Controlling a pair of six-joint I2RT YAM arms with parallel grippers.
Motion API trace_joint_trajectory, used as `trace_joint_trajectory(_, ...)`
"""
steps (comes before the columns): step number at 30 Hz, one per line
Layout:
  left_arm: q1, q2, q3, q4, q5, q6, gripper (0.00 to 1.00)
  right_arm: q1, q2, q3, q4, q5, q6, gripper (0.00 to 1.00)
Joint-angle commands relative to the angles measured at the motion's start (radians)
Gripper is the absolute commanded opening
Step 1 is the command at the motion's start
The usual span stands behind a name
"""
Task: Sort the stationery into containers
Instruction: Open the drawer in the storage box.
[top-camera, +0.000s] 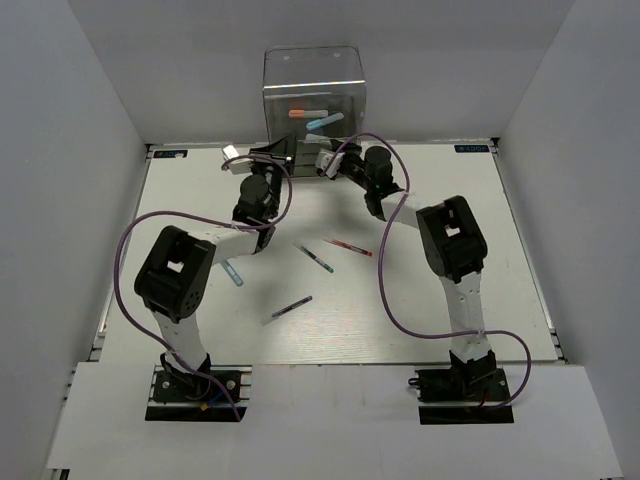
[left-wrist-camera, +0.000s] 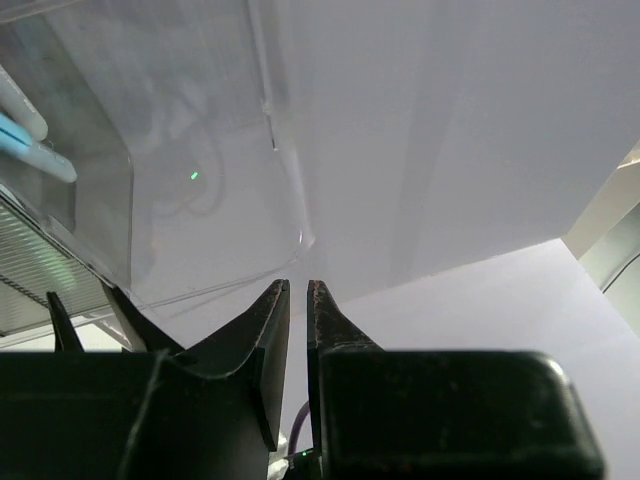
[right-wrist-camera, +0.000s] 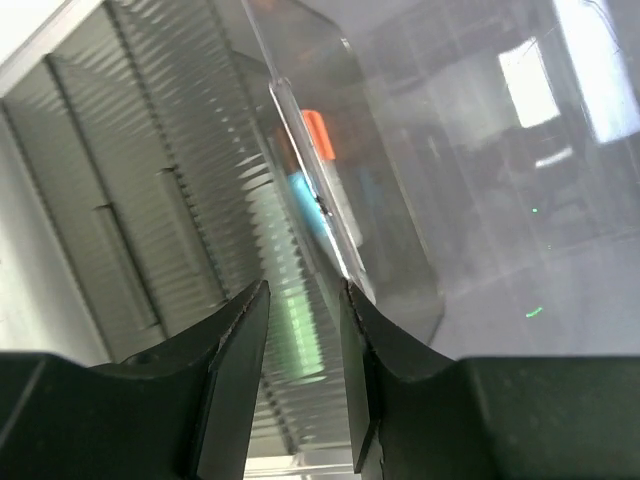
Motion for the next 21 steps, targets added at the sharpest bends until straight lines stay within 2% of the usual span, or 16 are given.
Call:
trace_joint_trajectory(1, 0.008, -0.066, -0.024, 0.024, -0.012, 0.002, 0.24, -0.002, -0.091, -0.014, 0.084, -0.016, 0.027, 0.41)
trace_joint_trajectory(9, 0.008, -0.107, -0.082, 0.033, -0.021, 0.002, 0.24, -0.005, -0.160, -0.108, 0.112, -0.043, 0.064, 0.42)
trace_joint_trajectory(12, 0.008, -0.146, -0.122, 0.033, -0.021, 0.002, 0.24, -0.005, -0.234, -0.212, 0.112, -0.068, 0.102, 0.42)
trace_joint_trajectory(15, 0.008, -0.187, -0.176, -0.010, 0.020, 0.026, 0.24, -0.002, -0.341, -0.313, 0.074, -0.088, 0.176, 0.36)
trace_joint_trajectory(16, 0.008, -0.230, -0.208, -0.061, 0.029, 0.049, 0.27, -0.005, -0.417, -0.342, 0.008, -0.080, 0.261, 0.33)
trace_joint_trajectory(17, 0.017, -0.256, -0.223, -0.101, 0.049, 0.062, 0.34, -0.007, -0.444, -0.358, -0.026, -0.073, 0.294, 0.25)
trace_joint_trajectory(19, 0.017, -0.313, -0.260, -0.254, 0.072, 0.113, 0.44, -0.007, -0.509, -0.343, -0.267, -0.048, 0.431, 0.18)
trace_joint_trajectory(20, 0.017, -0.375, -0.270, -0.317, 0.095, 0.137, 0.54, -0.014, -0.542, -0.292, -0.335, -0.054, 0.458, 0.13)
trace_joint_trajectory(21, 0.017, -0.408, -0.279, -0.388, 0.104, 0.164, 0.58, -0.014, -0.564, -0.271, -0.502, -0.068, 0.480, 0.09)
